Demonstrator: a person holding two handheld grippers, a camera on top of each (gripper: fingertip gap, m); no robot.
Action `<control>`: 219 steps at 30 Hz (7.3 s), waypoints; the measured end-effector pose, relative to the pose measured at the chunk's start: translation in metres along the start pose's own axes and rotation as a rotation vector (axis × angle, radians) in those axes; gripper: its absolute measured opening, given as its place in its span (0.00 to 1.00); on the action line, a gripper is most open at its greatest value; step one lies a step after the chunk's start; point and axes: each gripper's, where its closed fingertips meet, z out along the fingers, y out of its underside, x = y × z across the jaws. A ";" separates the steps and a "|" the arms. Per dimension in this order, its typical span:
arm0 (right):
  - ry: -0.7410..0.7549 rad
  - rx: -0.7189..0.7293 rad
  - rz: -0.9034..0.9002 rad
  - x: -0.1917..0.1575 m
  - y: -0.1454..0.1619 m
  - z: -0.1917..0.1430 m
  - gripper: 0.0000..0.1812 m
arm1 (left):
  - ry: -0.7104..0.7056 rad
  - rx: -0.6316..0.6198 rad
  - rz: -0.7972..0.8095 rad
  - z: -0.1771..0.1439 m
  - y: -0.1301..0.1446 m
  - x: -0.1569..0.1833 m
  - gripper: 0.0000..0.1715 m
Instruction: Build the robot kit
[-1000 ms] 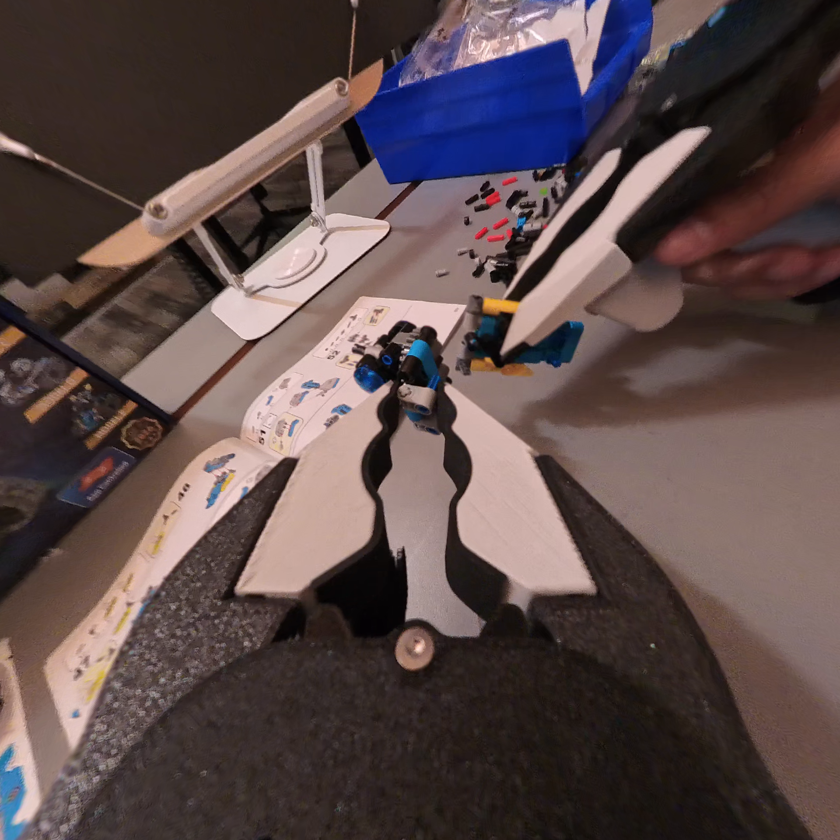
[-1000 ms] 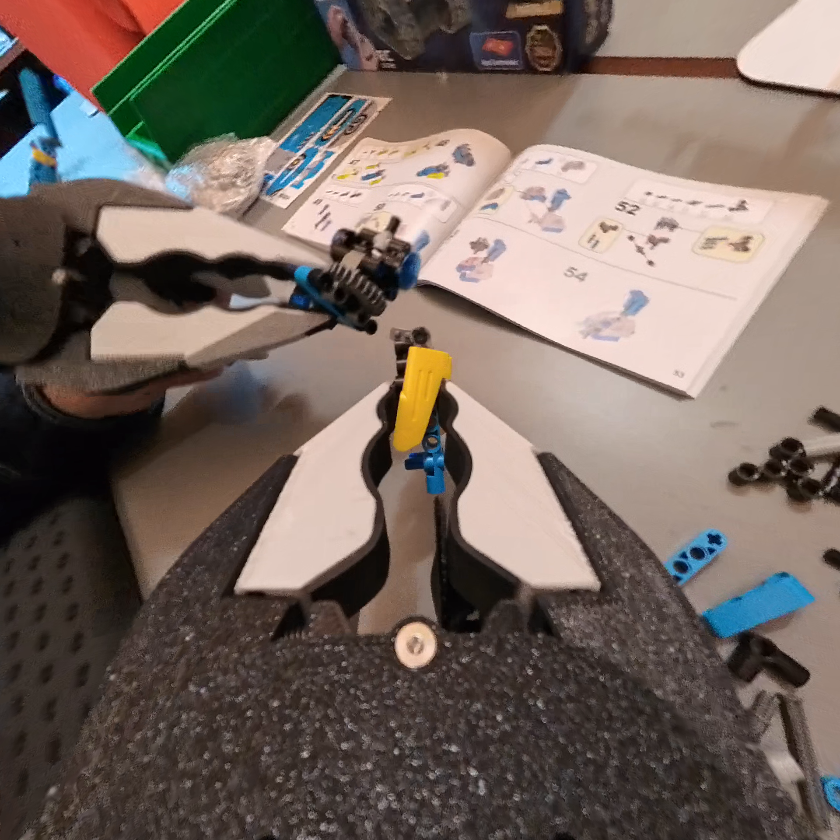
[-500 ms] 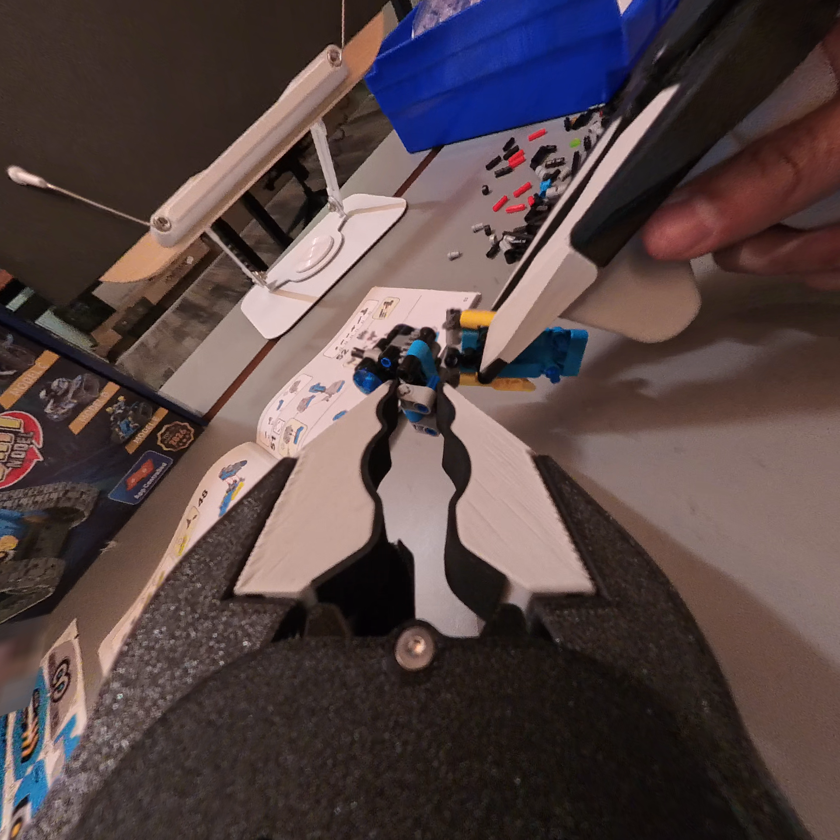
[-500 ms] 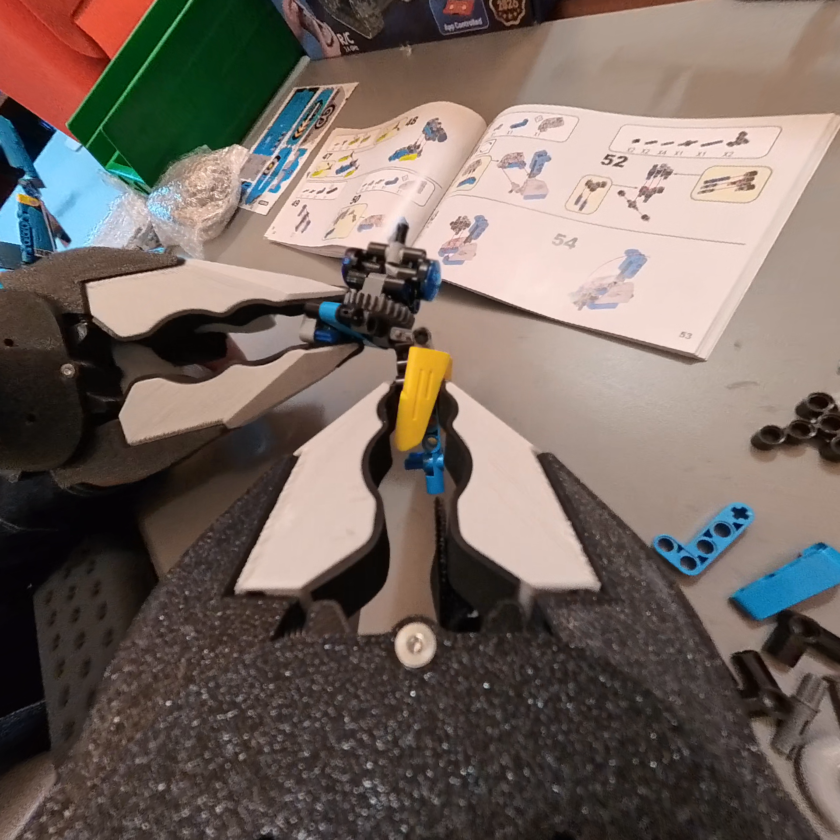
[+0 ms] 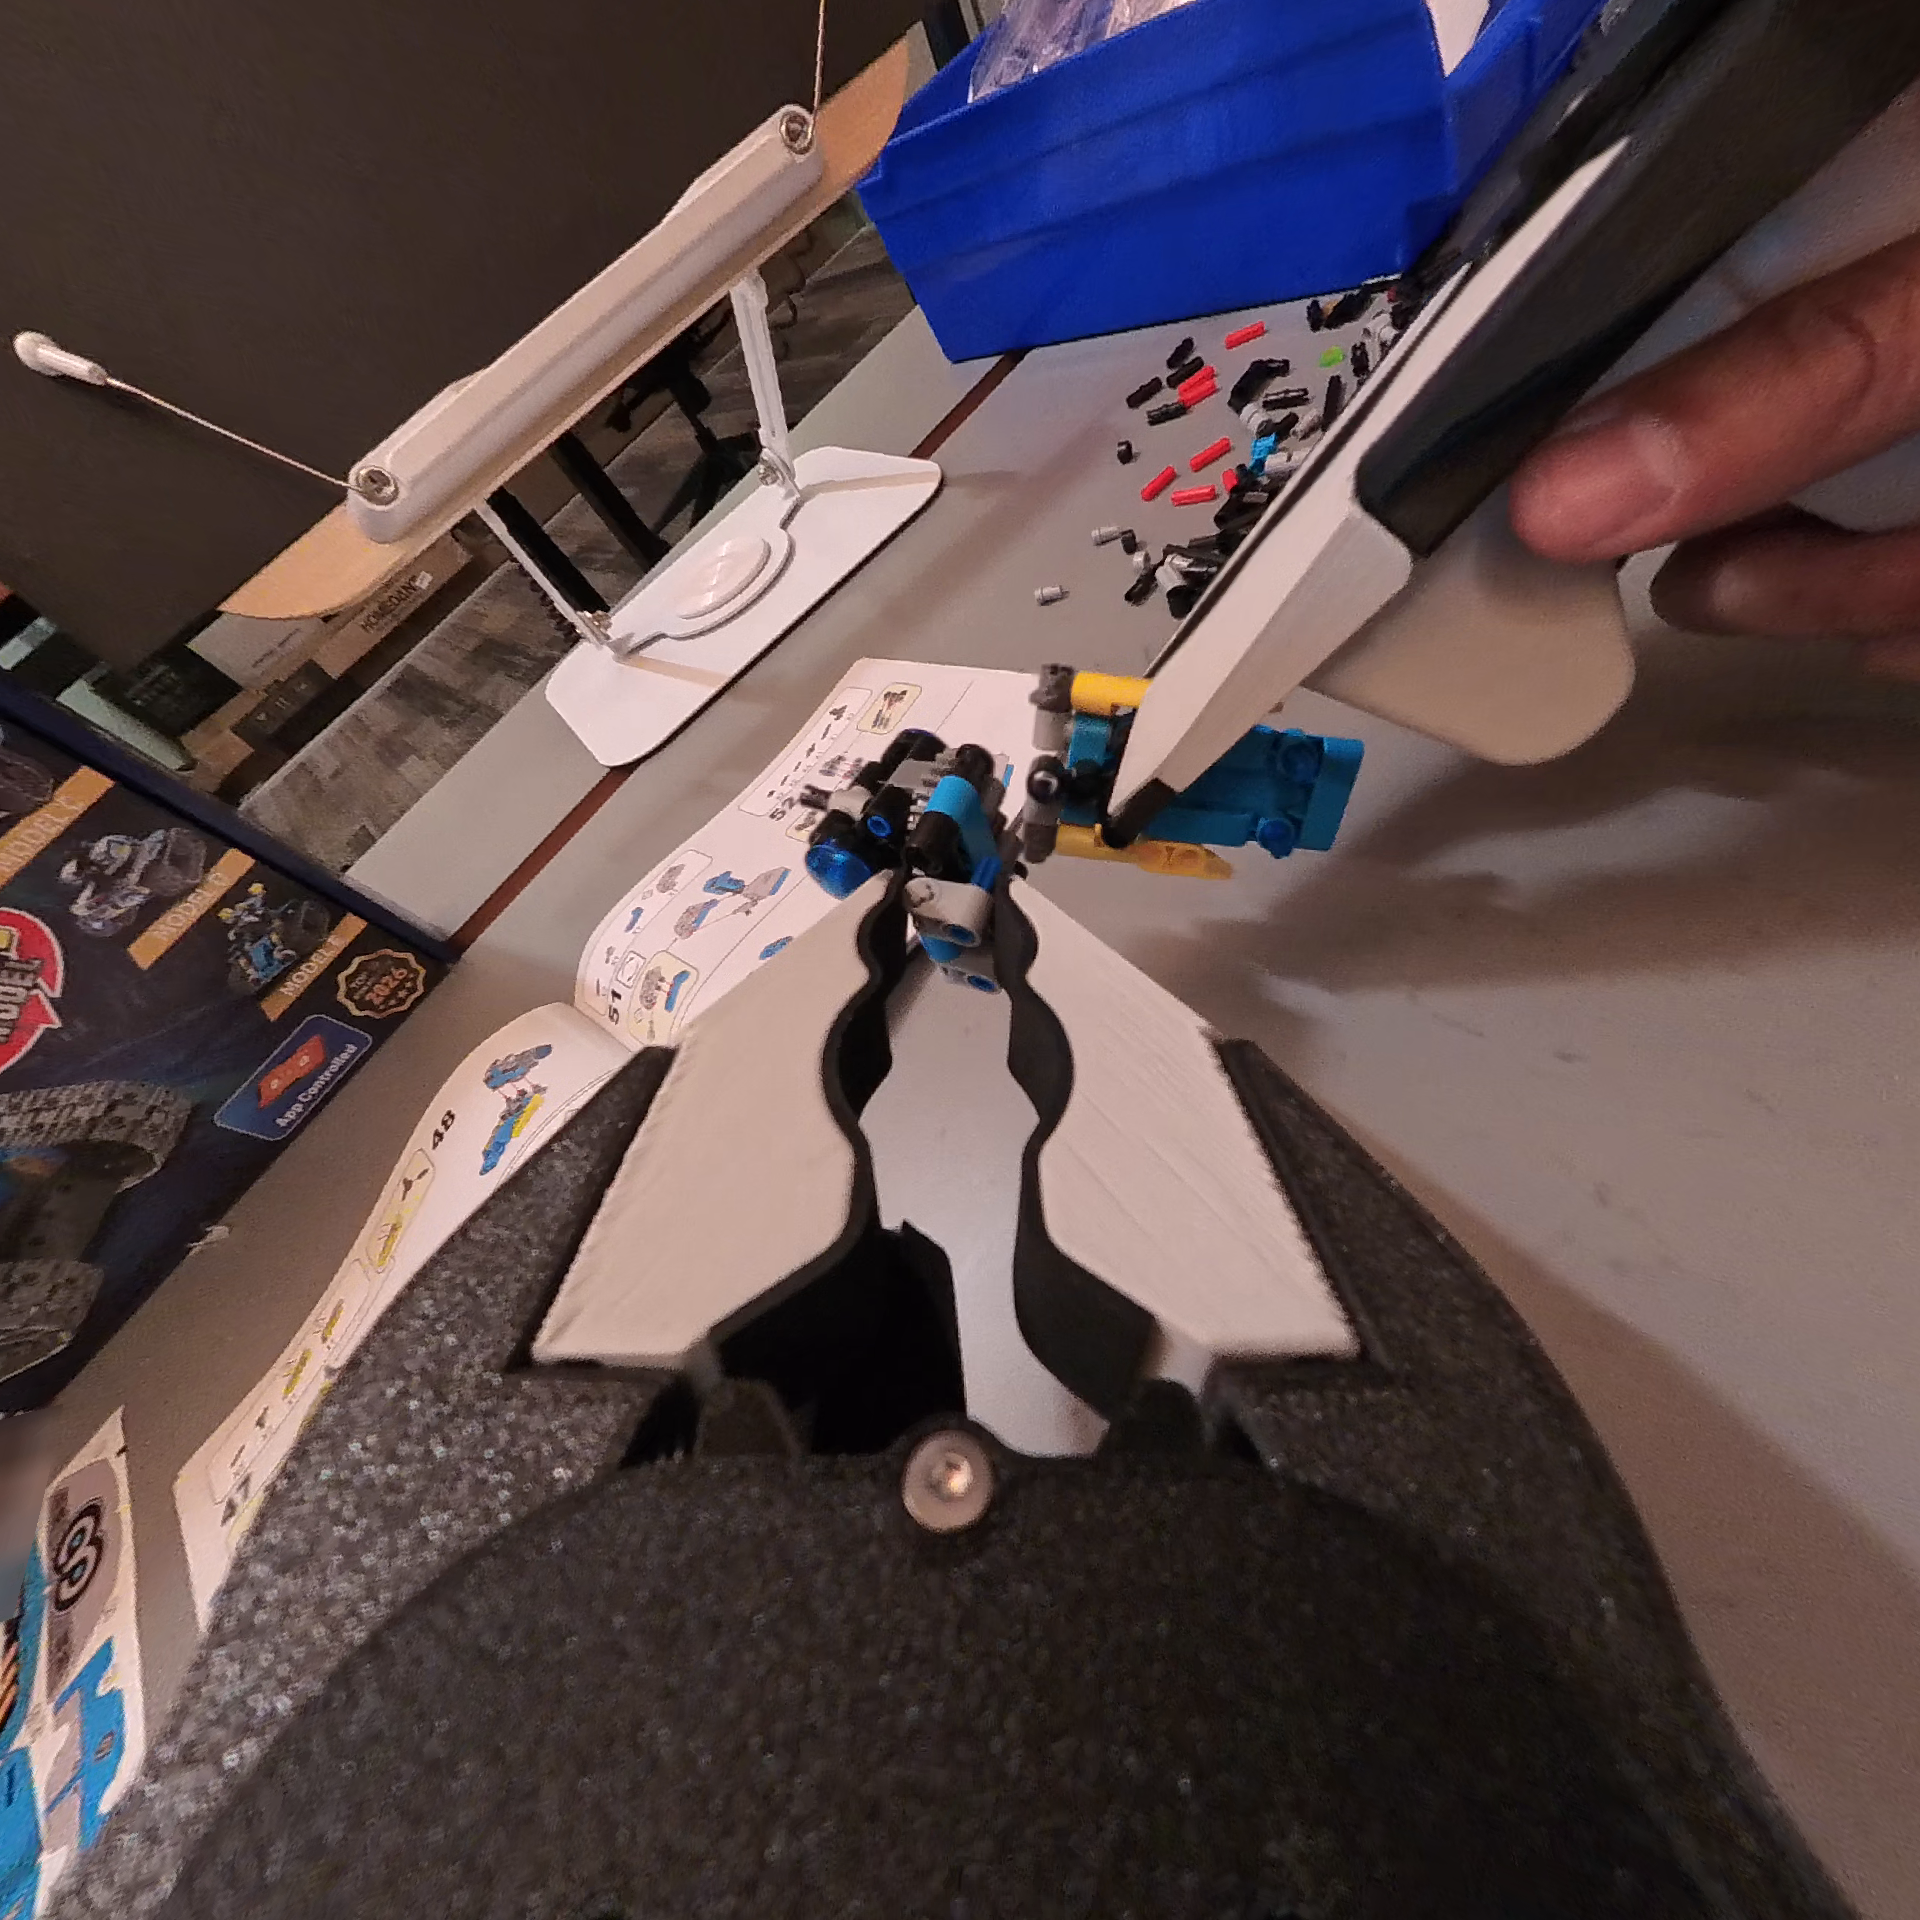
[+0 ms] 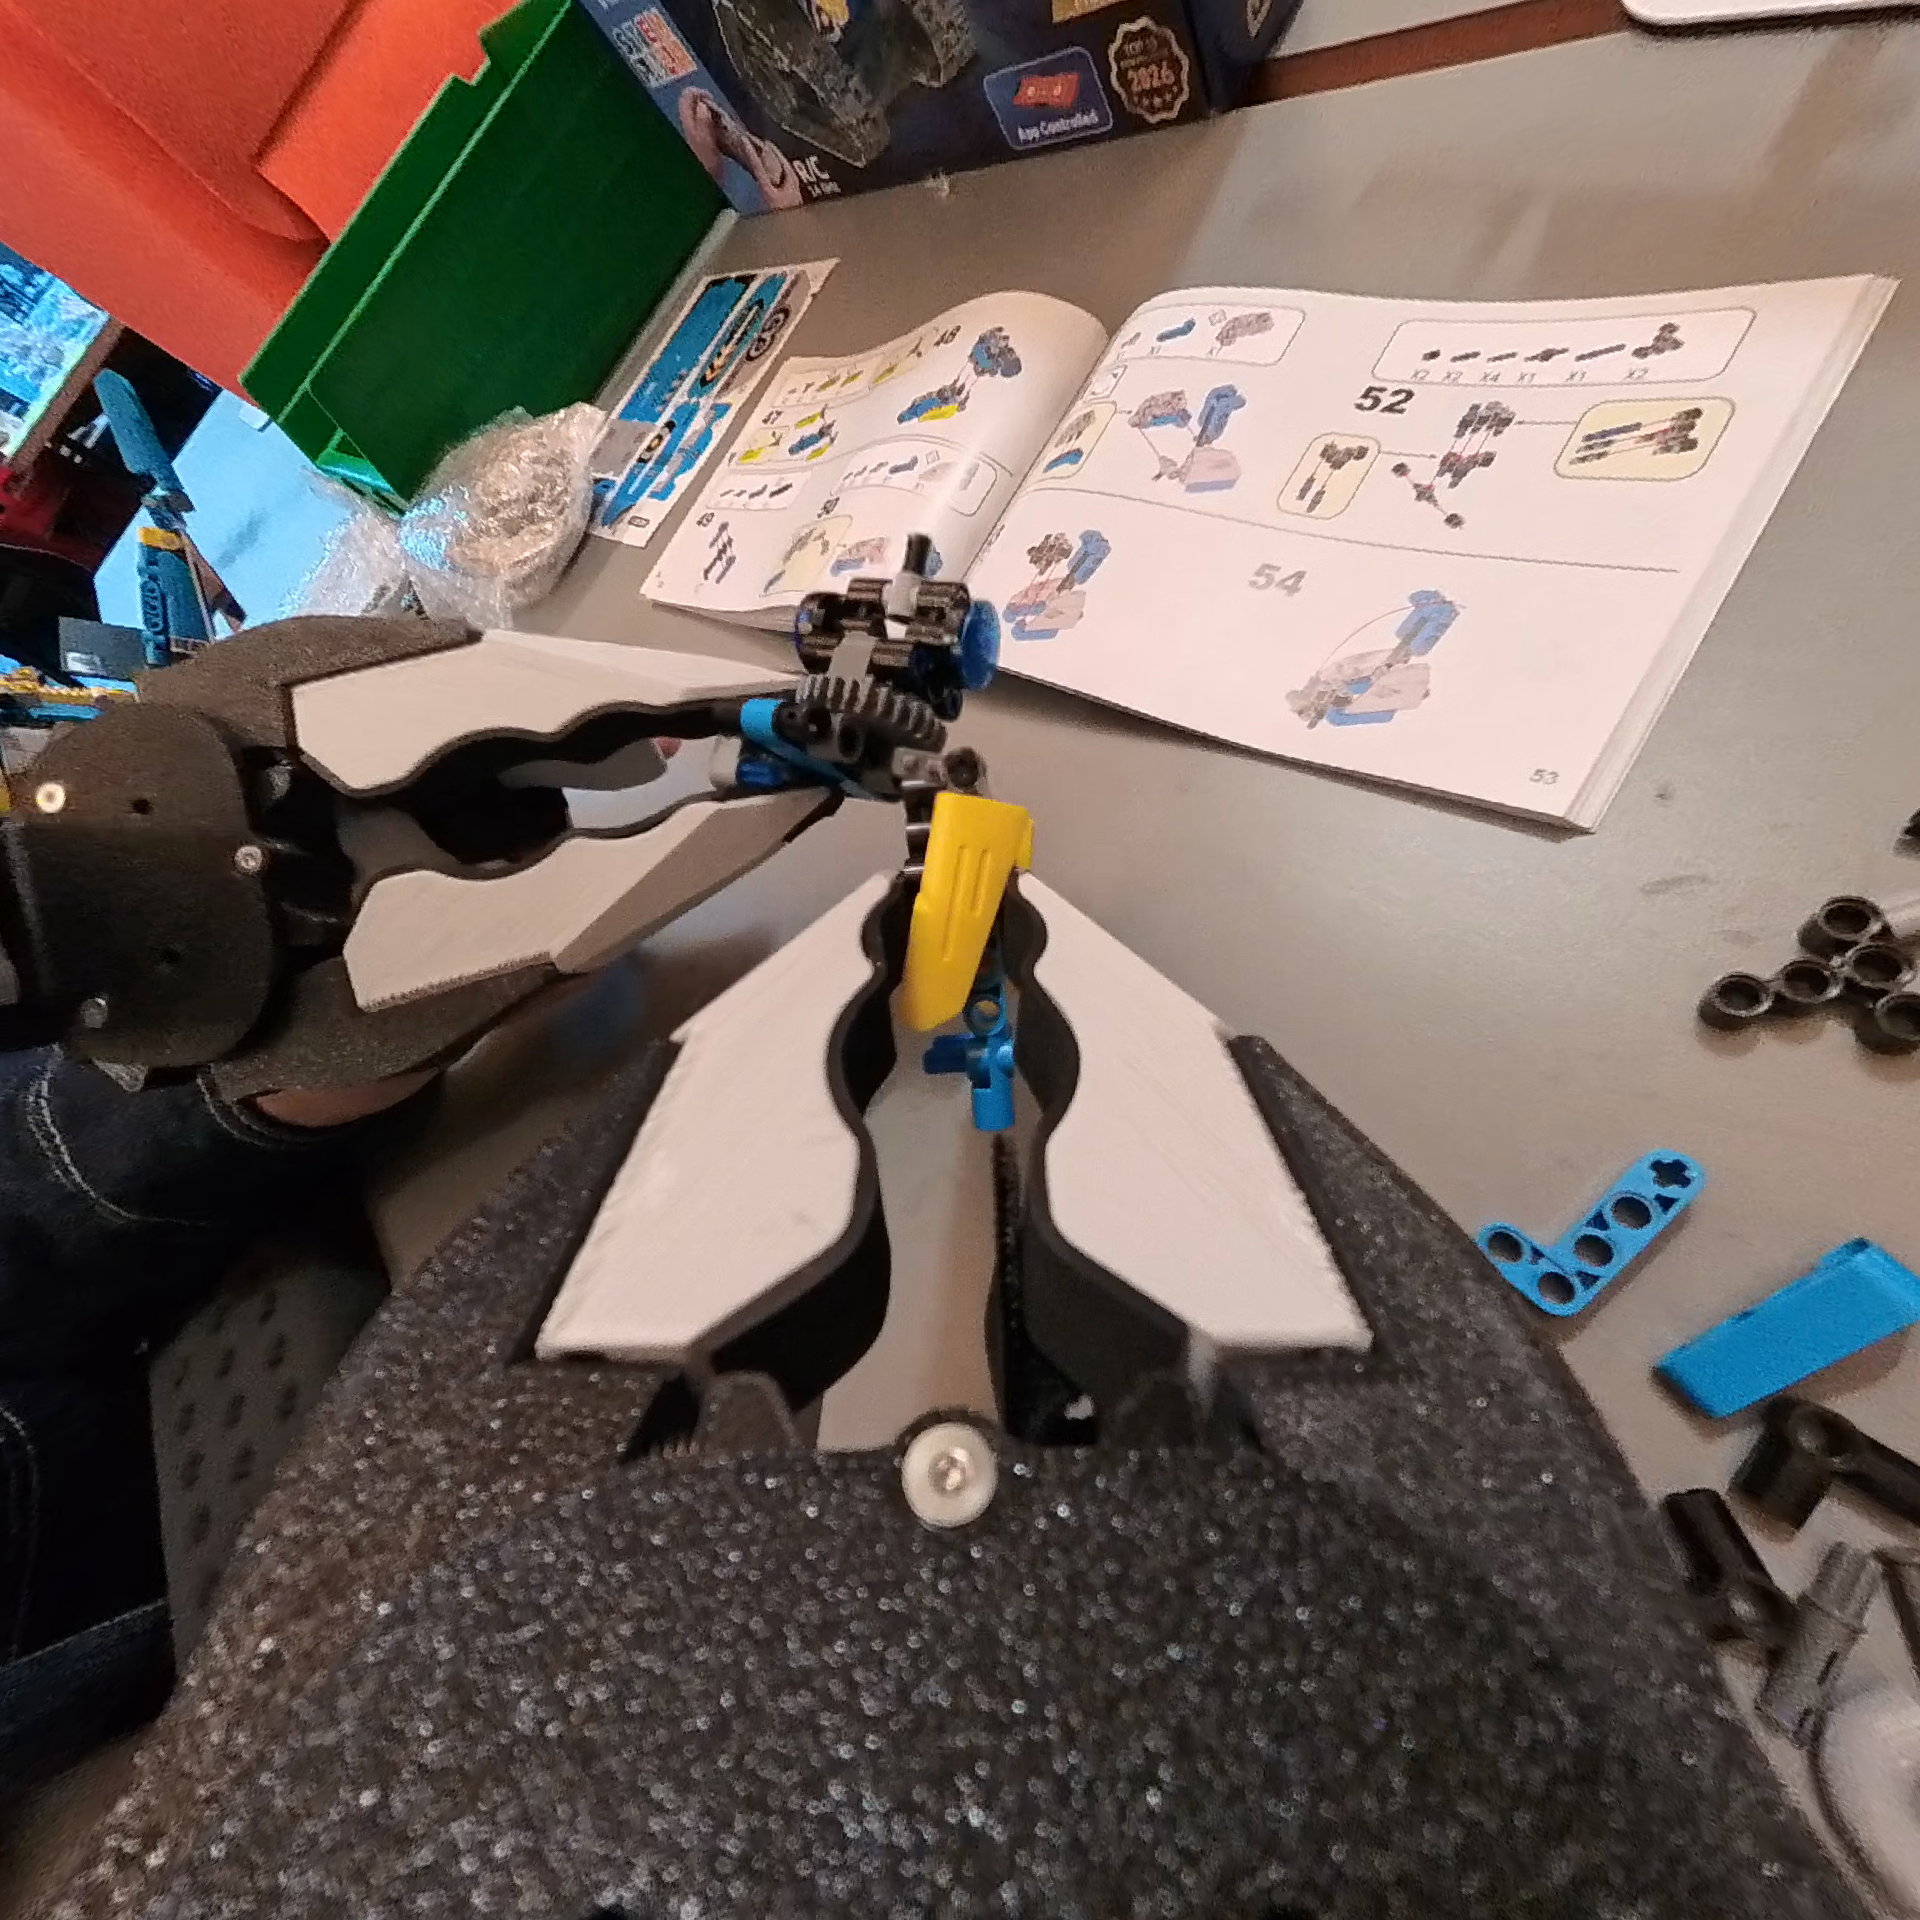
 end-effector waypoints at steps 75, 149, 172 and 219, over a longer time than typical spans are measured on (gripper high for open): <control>0.200 -0.524 -0.229 0.009 0.039 0.022 0.08 | 0.159 -0.295 -0.306 0.006 0.047 0.025 0.09; 0.063 -0.170 0.141 0.006 0.014 0.031 0.07 | 0.136 -0.302 -0.311 0.005 0.048 0.022 0.09; -0.085 -0.208 0.158 -0.002 0.016 0.030 0.14 | 0.150 -0.307 -0.314 0.004 0.049 0.023 0.09; -0.001 -0.220 -0.612 0.002 0.011 0.011 0.07 | 0.161 -0.303 -0.301 0.002 0.049 0.021 0.13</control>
